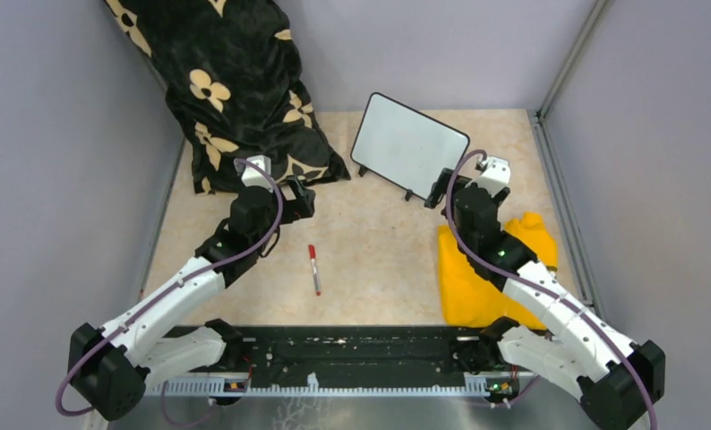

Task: Write a sentence on the whiteboard
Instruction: Move the whiteboard stand to the center of the board.

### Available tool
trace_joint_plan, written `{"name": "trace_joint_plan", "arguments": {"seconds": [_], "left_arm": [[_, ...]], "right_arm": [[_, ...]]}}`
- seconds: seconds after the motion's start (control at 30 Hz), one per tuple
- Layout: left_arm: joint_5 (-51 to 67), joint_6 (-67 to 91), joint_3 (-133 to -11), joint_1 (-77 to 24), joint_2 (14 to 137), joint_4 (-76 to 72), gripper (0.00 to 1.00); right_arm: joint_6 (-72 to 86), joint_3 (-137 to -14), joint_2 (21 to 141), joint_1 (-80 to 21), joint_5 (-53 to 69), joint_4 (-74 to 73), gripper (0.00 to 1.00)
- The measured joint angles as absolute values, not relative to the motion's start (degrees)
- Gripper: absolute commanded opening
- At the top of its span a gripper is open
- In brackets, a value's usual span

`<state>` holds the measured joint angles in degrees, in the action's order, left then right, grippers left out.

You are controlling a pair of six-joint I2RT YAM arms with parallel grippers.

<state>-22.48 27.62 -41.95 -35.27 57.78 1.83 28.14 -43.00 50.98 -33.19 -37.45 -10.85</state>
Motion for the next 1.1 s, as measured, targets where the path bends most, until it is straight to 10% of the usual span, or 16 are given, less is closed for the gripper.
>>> {"name": "trace_joint_plan", "arguments": {"seconds": [1.1], "left_arm": [[-10.79,10.63,-41.12,-35.27,54.15,0.21,1.0]], "right_arm": [[25.34,-36.97,50.61,-33.28,-21.21,-11.35,0.72]]}}
